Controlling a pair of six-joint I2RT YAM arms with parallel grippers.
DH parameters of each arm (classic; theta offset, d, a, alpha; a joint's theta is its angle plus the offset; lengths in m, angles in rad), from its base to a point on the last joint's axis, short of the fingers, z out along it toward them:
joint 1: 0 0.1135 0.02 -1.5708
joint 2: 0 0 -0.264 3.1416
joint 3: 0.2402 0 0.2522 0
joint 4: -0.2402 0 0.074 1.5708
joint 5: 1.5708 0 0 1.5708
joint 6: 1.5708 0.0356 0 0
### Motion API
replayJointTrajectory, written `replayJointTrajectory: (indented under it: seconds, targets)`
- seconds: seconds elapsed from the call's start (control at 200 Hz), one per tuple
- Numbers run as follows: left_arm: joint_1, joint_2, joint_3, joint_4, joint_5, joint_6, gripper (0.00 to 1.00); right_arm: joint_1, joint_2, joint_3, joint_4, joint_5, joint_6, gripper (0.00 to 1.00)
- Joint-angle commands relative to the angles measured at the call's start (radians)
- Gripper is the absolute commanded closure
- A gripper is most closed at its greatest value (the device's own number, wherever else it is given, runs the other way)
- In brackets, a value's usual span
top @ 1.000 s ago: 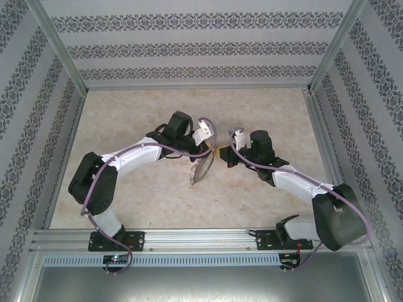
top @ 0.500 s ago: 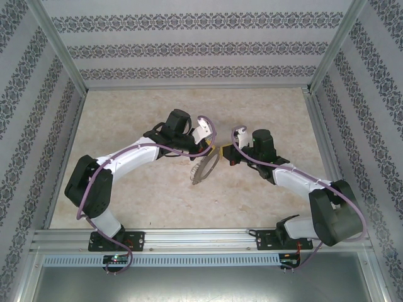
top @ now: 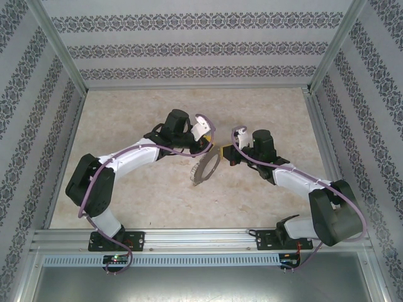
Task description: Put the keys on the keyring
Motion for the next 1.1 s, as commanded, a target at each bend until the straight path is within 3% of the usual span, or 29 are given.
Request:
replayJointTrajectory:
  seconds: [0.0,0.25,0.505,1.094]
  targets:
    - [0.024,0.051,-0.015,0.074,0.011,-0.036,0.74,-0.009,-0.011,-0.005,0.007,0.008,-0.001,1.0]
    - [0.026,0.141,0.022,0.052,0.079,-0.027,0.63,-0.01,-0.009,0.001,-0.004,0.014,-0.004,1.0]
    - [0.024,0.161,0.035,0.061,0.128,-0.034,0.58,-0.01,-0.005,0.001,-0.003,0.014,-0.005,1.0]
    - [0.01,0.224,0.104,0.029,0.18,-0.027,0.57,-0.011,-0.006,0.0,-0.002,0.015,-0.005,1.0]
